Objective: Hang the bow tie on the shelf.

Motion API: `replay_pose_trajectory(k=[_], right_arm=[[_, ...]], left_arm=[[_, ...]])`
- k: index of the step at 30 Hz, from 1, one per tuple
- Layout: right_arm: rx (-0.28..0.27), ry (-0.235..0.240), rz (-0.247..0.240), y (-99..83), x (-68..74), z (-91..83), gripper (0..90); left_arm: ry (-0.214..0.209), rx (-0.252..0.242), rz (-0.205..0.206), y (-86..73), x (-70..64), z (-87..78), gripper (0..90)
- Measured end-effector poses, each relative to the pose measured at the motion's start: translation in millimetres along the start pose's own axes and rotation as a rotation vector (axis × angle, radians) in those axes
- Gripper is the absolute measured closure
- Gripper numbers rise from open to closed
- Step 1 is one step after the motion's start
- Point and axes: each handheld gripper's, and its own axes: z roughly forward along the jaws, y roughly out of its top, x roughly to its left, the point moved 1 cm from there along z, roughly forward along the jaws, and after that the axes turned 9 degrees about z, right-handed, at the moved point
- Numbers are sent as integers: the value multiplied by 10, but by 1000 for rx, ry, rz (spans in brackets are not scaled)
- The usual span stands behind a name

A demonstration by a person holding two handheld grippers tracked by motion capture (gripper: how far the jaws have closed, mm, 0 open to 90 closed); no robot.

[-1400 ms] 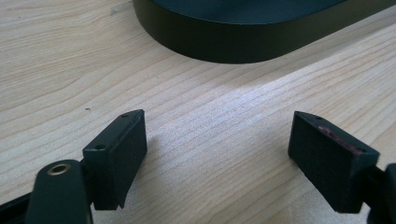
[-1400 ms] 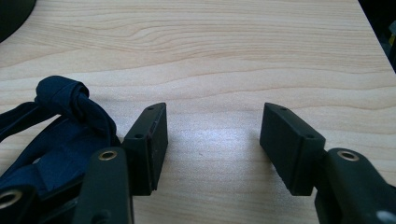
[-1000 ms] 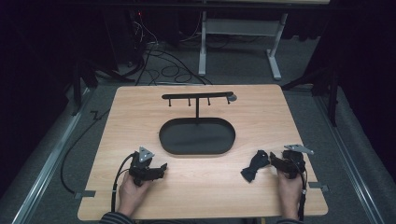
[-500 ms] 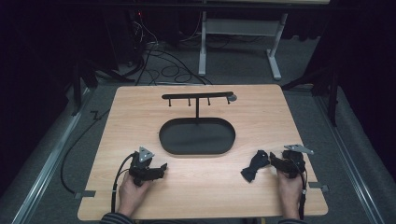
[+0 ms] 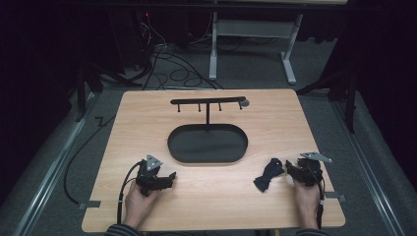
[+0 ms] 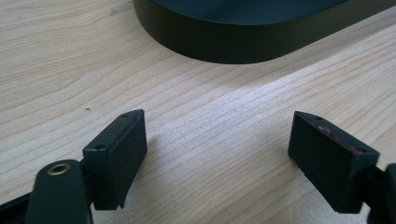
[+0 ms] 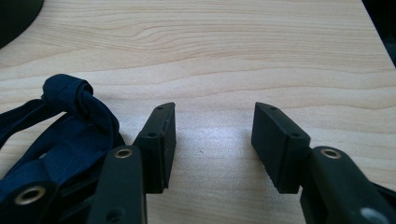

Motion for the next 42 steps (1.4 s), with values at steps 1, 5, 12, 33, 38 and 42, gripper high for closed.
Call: replay_pose_trajectory(k=[1,5,12,33,38,42], right_arm=[[-2,8,6,0,-6,-6,527],[-9,20,13,-23,-17,-49,541],[-28,40,23,-92,-27,-153,579],[-72,127,17,-136,127,-338,610],[-78,144,17,-109,163,-322,609],[-75,170,8,-65,222,-275,624]], left_arm=[[0,0,0,0,0,0,200],[0,0,0,0,0,0,200],[0,0,0,0,0,0,200],[0,0,1,0,0,0,200],[0,0,0,0,0,0,199],[0,0,0,0,0,0,200]])
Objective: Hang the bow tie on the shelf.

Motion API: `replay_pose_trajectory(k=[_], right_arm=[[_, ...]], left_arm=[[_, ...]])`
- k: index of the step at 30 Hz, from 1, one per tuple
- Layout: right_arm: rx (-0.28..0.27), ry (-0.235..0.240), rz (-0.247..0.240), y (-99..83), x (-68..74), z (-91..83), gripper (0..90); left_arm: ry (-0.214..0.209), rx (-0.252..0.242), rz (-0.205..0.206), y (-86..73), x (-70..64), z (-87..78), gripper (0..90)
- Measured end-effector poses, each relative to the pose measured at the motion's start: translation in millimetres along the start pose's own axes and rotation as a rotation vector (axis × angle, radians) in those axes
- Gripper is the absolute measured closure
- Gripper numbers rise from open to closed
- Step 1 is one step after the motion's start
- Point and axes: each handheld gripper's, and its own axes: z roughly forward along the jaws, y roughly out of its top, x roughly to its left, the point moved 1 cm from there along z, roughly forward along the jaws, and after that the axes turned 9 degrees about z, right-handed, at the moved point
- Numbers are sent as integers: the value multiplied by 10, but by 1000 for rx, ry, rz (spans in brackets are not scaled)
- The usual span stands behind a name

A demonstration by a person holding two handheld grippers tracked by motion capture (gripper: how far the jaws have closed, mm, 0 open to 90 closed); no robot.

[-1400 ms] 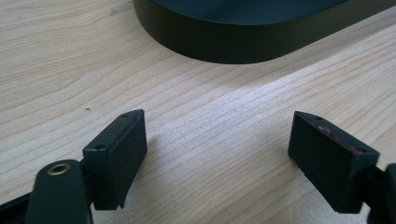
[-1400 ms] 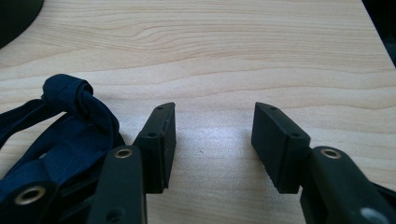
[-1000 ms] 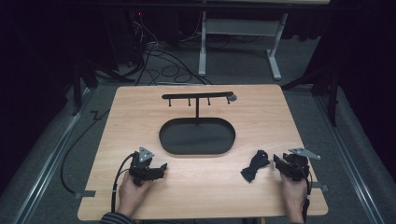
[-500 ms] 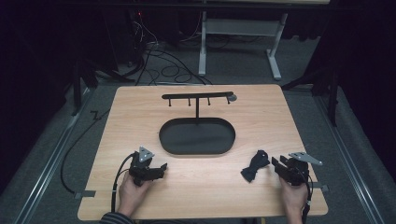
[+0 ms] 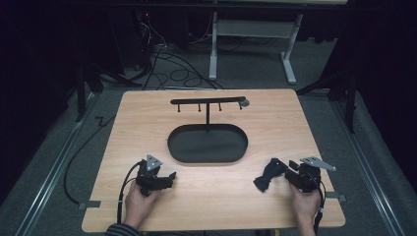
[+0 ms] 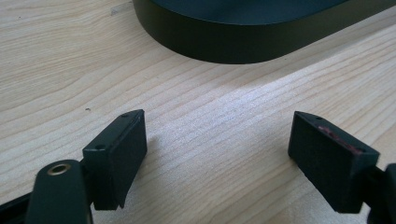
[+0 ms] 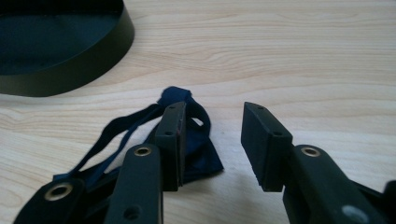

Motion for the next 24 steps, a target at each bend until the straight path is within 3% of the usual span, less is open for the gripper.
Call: replay_pose_trajectory(k=[9,16,20,24], right_arm=[[19,12,7,30,36,116,660],[53,32,19,20,15,216,758],[64,46,17,2,-8,224,874],[59,54,17,-9,-18,197,900]], left_arm=[[0,0,0,0,0,0,200],[0,0,0,0,0,0,200],[0,0,0,0,0,0,200],[0,0,0,0,0,0,200]])
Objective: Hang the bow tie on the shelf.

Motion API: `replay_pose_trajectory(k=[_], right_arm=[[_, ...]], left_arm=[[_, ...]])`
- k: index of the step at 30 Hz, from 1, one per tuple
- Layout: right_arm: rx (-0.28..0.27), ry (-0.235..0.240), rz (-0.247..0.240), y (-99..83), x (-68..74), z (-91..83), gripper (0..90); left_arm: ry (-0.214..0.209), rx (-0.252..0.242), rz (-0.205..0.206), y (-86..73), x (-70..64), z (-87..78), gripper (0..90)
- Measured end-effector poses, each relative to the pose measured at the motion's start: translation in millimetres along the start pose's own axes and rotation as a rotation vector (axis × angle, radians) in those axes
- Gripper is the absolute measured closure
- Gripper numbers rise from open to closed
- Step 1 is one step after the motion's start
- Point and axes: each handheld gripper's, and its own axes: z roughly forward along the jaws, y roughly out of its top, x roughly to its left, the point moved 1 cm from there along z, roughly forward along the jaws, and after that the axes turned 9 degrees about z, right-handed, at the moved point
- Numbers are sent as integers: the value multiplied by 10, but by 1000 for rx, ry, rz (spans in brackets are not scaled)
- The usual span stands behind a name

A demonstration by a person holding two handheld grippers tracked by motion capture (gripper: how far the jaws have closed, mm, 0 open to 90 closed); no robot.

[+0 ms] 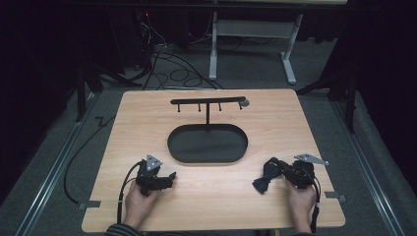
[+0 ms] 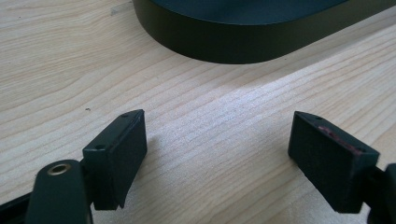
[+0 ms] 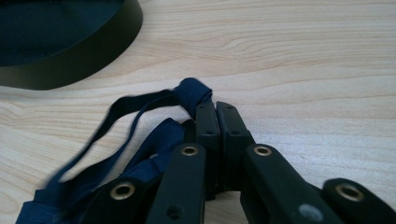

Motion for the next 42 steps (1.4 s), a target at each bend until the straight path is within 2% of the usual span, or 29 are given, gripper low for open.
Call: replay_pose_trajectory(k=[8,14,25,42], right_arm=[[-39,17,-5,23,21,-96,900],[-76,39,-38,106,112,-209,900],[-102,53,-97,237,274,-332,900],[-143,80,-130,308,402,-428,900]], left_arm=[[0,0,0,0,0,0,200],[0,0,0,0,0,0,200],[0,0,0,0,0,0,200],[0,0,0,0,0,0,200]])
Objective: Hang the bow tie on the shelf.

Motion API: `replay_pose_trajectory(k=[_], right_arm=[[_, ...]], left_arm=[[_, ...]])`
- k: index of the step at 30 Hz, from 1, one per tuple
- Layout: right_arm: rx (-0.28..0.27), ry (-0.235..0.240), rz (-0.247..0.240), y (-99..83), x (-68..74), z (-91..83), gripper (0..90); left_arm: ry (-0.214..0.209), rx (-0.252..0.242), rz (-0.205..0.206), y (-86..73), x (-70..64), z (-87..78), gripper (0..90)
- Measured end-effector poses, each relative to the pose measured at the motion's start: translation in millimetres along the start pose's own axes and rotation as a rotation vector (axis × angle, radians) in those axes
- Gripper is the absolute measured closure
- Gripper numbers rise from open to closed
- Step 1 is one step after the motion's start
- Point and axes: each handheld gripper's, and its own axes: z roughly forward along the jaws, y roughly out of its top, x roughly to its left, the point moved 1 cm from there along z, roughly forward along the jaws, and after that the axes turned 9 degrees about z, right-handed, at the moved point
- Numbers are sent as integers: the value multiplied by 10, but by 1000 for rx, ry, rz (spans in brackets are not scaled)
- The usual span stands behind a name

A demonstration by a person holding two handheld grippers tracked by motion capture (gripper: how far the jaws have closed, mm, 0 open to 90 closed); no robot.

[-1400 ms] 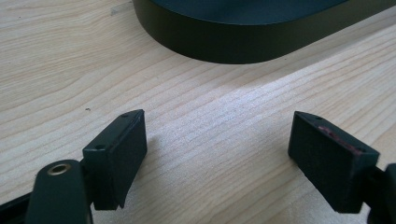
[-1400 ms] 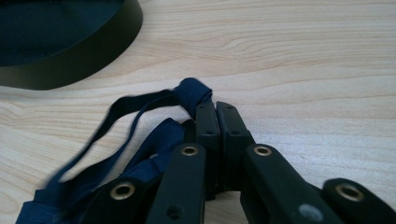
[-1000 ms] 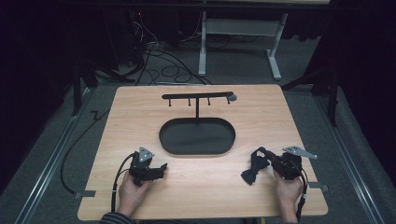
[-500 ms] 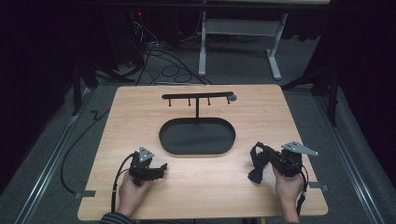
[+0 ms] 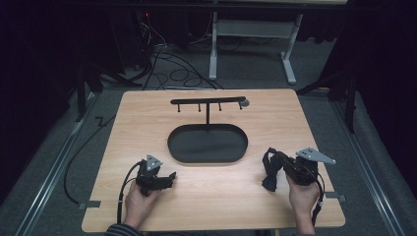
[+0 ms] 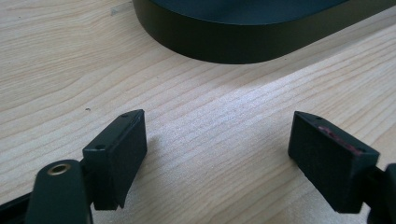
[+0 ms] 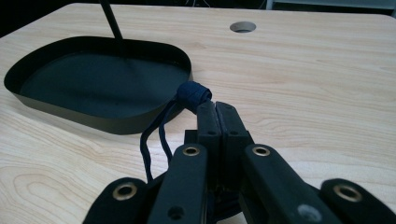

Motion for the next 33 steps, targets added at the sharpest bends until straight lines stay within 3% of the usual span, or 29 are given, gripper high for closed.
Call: replay_pose_trajectory(k=[16,33], right_arm=[[-2,22,-27,105,121,-24,900],[-8,65,-67,307,363,26,900]], left_arm=[[0,0,0,0,0,0,199],[-2,0,1,-2,1,-3,200]])
